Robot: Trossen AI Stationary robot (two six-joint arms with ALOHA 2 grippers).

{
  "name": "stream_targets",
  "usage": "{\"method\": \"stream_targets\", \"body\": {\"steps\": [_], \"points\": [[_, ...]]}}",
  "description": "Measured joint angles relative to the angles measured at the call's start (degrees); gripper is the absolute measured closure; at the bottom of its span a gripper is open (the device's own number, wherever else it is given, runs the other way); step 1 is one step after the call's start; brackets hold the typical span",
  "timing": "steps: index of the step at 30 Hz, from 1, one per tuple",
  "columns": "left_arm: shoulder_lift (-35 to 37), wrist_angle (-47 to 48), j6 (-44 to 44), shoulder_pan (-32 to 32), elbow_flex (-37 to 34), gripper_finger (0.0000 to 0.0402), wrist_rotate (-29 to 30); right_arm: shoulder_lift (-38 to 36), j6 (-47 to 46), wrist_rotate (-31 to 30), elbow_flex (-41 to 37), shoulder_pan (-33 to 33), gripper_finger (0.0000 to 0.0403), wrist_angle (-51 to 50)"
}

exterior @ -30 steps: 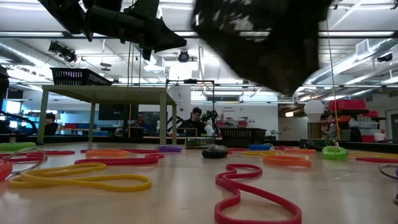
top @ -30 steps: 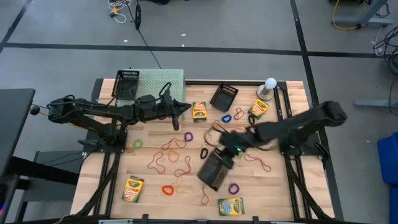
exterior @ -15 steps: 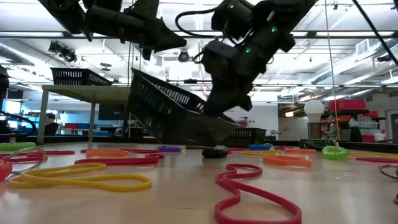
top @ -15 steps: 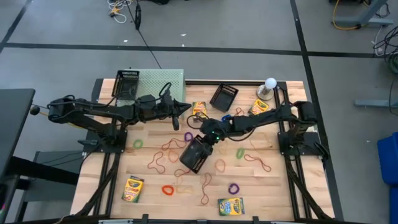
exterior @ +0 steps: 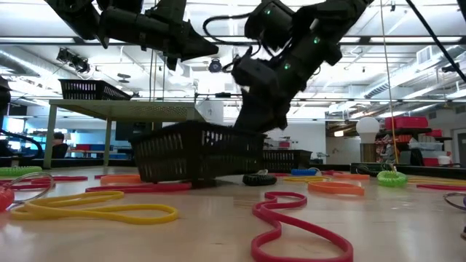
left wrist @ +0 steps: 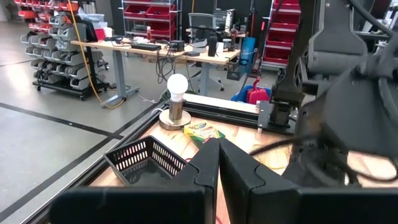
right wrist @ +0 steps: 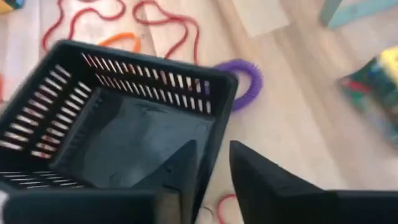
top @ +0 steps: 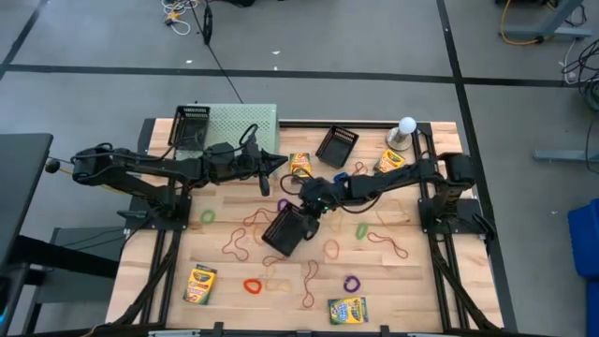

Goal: Pick & Place Office Desk Supplies
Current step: Put the black bin on the shelf

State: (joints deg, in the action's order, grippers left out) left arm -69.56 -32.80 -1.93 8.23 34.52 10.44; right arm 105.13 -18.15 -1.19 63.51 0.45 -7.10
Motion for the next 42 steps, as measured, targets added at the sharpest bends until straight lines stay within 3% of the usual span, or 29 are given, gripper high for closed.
{"method": "stream_targets", "body": {"steps": [5,10,16,20,24,32,37,42], "points": [[0.0,0.0,0.0,0.0,0.0,0.038,0.0,-7.8,7.1,-0.5,0.0,0.2,0.0255,-7.0],[0.0,0.0,0.0,0.0,0.0,0.038,0.0,-18.9,13.7,-8.7,-5.9,4.1,0.0296,-9.1],[0.0,0.0,0.0,0.0,0.0,0.038,0.0,-31.4,10.0,-12.6,-22.7,9.4,0.0388,6.1],[0.0,-0.3,0.0,0.0,0.0,0.038,0.0,-36.6,6.3,-17.5,-31.6,12.3,0.039,18.6],[0.0,-0.3,0.0,0.0,0.0,0.038,0.0,-38.1,6.4,-23.9,-38.4,15.5,0.0377,32.5],[0.0,-0.4,0.0,0.0,0.0,0.038,0.0,-38.2,11.5,-24.1,-45.5,18.8,0.0388,51.0],[0.0,-0.4,0.0,0.0,0.0,0.038,0.0,-38.2,11.2,-24.0,-46.1,19.0,0.0391,53.2],[0.0,-0.5,0.0,0.0,0.0,0.038,0.0,-38.0,4.5,-24.0,-46.1,21.5,0.0391,51.7]]}}
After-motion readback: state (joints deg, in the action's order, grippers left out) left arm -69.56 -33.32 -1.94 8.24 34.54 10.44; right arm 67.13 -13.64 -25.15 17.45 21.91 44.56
